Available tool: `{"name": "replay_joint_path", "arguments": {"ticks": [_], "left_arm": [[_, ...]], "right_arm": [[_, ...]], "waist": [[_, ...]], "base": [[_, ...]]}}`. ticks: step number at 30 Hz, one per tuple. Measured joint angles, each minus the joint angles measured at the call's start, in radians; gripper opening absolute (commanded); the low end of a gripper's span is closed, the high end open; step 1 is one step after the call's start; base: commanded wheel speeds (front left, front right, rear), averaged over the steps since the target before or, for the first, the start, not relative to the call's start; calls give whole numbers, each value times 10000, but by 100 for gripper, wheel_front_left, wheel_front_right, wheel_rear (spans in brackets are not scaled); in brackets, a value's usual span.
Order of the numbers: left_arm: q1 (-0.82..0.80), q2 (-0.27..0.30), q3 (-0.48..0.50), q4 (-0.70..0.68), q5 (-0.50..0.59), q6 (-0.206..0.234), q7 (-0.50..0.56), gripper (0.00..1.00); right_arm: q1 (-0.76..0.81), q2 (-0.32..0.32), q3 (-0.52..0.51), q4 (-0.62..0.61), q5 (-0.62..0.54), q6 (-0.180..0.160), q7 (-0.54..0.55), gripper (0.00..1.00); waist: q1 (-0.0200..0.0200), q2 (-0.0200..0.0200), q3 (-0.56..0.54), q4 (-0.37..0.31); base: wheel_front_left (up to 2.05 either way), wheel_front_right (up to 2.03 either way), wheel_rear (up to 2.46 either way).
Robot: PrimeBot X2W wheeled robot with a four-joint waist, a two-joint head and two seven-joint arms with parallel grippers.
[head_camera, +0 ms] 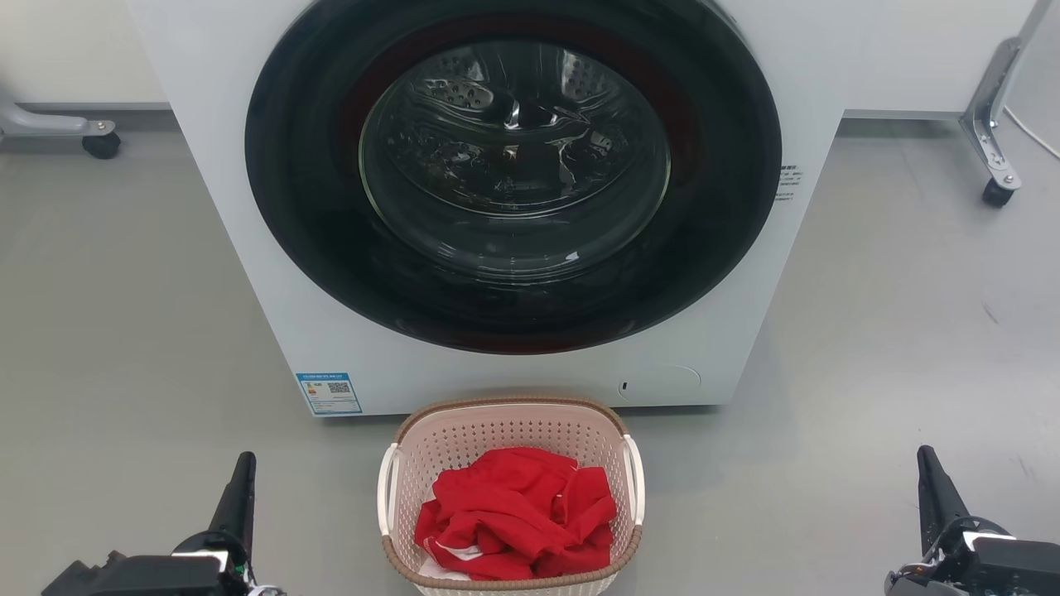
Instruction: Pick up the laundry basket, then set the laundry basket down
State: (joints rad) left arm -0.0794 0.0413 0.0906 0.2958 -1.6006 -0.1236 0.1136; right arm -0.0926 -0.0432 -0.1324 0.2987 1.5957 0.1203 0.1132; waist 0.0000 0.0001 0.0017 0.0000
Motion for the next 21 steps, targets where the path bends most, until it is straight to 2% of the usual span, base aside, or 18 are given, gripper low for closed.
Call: {"name": "replay_joint_path", "arguments": {"ticks": [21], "left_arm": [[0,0,0,0,0,0,0,0]], "right_arm": [[0,0,0,-2,0,0,0,0]], "waist": [[0,0,0,0]], "base": [[0,0,0]]}}
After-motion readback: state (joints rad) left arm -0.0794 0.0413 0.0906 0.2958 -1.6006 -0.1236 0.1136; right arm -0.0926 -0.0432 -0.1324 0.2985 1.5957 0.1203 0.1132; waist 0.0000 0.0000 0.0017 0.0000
